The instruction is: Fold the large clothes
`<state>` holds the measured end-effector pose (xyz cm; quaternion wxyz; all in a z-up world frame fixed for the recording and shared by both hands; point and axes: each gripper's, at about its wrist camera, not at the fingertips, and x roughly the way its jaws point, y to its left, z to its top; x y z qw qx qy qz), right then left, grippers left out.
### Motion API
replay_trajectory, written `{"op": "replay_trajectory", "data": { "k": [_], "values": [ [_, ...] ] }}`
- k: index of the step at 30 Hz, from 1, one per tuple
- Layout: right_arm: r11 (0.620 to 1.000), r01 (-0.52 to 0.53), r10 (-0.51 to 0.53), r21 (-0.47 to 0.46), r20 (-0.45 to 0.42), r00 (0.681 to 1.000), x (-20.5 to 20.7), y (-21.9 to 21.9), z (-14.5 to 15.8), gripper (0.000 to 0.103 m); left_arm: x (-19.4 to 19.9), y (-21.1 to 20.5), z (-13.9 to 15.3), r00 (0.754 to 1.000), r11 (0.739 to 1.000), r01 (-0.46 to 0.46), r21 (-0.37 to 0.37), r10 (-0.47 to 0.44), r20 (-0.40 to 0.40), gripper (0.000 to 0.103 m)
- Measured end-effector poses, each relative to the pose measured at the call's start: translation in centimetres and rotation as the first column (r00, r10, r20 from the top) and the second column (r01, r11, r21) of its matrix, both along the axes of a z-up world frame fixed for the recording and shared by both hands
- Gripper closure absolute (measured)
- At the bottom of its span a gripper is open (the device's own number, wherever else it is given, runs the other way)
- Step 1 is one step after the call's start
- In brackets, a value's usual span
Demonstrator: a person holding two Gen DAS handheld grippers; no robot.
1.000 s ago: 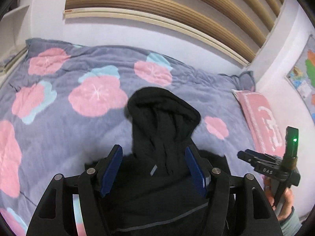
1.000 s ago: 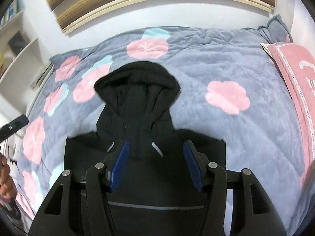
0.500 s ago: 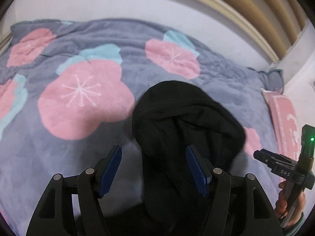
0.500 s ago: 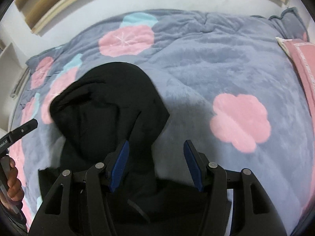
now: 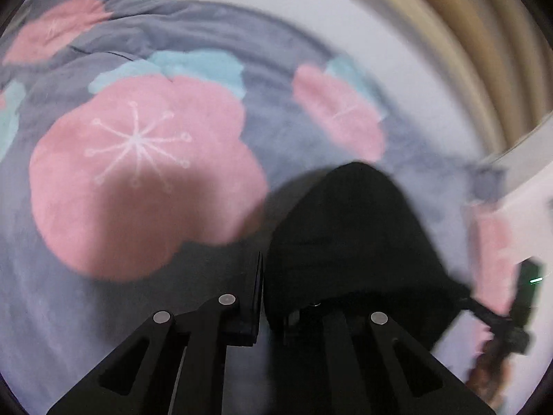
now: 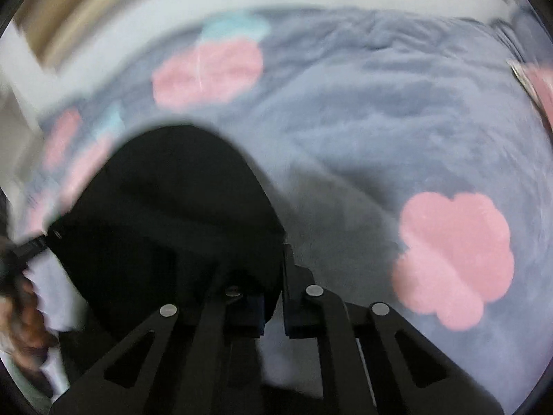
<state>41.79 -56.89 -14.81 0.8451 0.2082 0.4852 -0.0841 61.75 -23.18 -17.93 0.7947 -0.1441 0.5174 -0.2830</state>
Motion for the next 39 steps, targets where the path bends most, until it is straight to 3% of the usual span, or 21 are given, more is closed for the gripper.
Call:
{"op": "replay_trajectory", "data": {
  "k": [1, 2, 3, 4, 6, 9, 12, 14, 15, 20, 24, 29, 31, 33, 37, 39],
  "values": [
    [1.0, -0.001, 0.0, 0.018, 0.033, 0.999, -1.1, -0.2, 0.9, 0.097, -0.8, 1.1, 0.9, 1.0, 0.996, 0.019, -0.083, -0.019, -0.005, 0.092],
    [1.0, -0.013, 0.012, 0.001, 0.068, 0.998, -2.3, 0.2, 2.0, 0.097, -1.5, 1.7, 1.4, 0.999, 0.993, 0.036, -0.114, -0.036, 0.004, 0.091],
    [0.999, -0.024, 0.026, -0.025, 0.078, 0.997, -2.9, 0.7, 2.5, 0.097, -2.3, 1.9, 1.9, 0.998, 0.993, 0.059, -0.099, -0.056, 0.032, 0.091],
    [0.998, -0.036, 0.04, -0.052, 0.076, 0.996, -3.4, 1.4, 2.6, 0.097, -2.8, 1.8, 1.8, 0.997, 0.996, 0.073, -0.058, -0.07, 0.045, 0.09],
    [0.995, -0.055, 0.058, -0.077, 0.045, 0.997, -3.4, 2.1, 1.5, 0.097, -2.8, 0.9, -0.9, 0.995, 0.99, 0.103, 0.092, -0.104, 0.005, 0.087],
    [0.998, -0.056, 0.053, -0.042, -0.065, 0.997, -2.4, 1.4, -3.1, 0.097, -2.3, -1.0, -6.1, 0.987, 0.952, 0.155, 0.262, -0.142, -0.071, 0.076],
    [0.998, -0.062, 0.064, 0.012, -0.136, 0.989, -1.2, 0.9, -7.2, 0.095, -2.4, -1.7, -6.9, 0.989, 0.951, 0.15, 0.271, -0.139, -0.059, 0.073],
    [0.997, -0.068, 0.071, 0.026, -0.135, 0.988, -1.1, 0.8, -7.4, 0.09, -2.9, -1.5, -6.0, 0.99, 0.949, 0.144, 0.282, -0.139, -0.041, 0.068],
    [0.997, -0.077, 0.08, 0.025, -0.135, 0.988, -1.1, 0.7, -7.0, 0.088, -3.3, -1.1, -5.4, 0.989, 0.944, 0.144, 0.297, -0.142, -0.026, 0.059],
    [0.987, -0.144, 0.134, -0.069, -0.122, 0.983, -3.4, 0.9, -3.4, 0.053, -5.3, 2.9, -2.4, 0.985, 0.952, 0.166, 0.258, -0.175, 0.01, 0.048],
    [0.978, -0.179, 0.172, -0.107, -0.069, 0.983, -5.4, 1.2, 0.6, 0.052, -6.0, 4.4, 1.2, 0.985, 0.97, 0.139, 0.198, -0.157, 0.077, 0.048],
    [0.981, -0.182, 0.187, -0.068, 0.07, 0.98, -2.5, 1.9, 4.7, 0.052, -4.2, 0.4, 5.0, 0.971, 0.985, 0.143, 0.097, -0.158, 0.178, 0.048],
    [0.979, -0.186, 0.191, -0.082, 0.066, 0.979, -0.7, 3.0, 4.2, 0.052, -3.2, -1.7, 3.9, 0.972, 0.983, 0.151, 0.102, -0.167, 0.163, 0.048],
    [0.976, -0.206, 0.209, -0.076, 0.032, 0.977, 0.8, 3.3, 2.3, 0.052, -2.2, -3.3, 0.7, 0.979, 0.976, 0.179, 0.123, -0.189, 0.073, 0.048],
    [0.966, -0.255, 0.248, -0.039, -0.131, 0.96, 2.5, 4.0, -4.6, 0.055, -1.5, -4.4, -6.1, 0.982, 0.945, 0.19, 0.267, -0.185, -0.042, 0.046],
    [0.964, -0.265, 0.259, -0.026, -0.148, 0.955, 2.5, 4.0, -6.8, 0.055, -0.7, -3.9, -7.8, 0.986, 0.955, 0.162, 0.25, -0.147, -0.077, 0.038]
  ]
}}
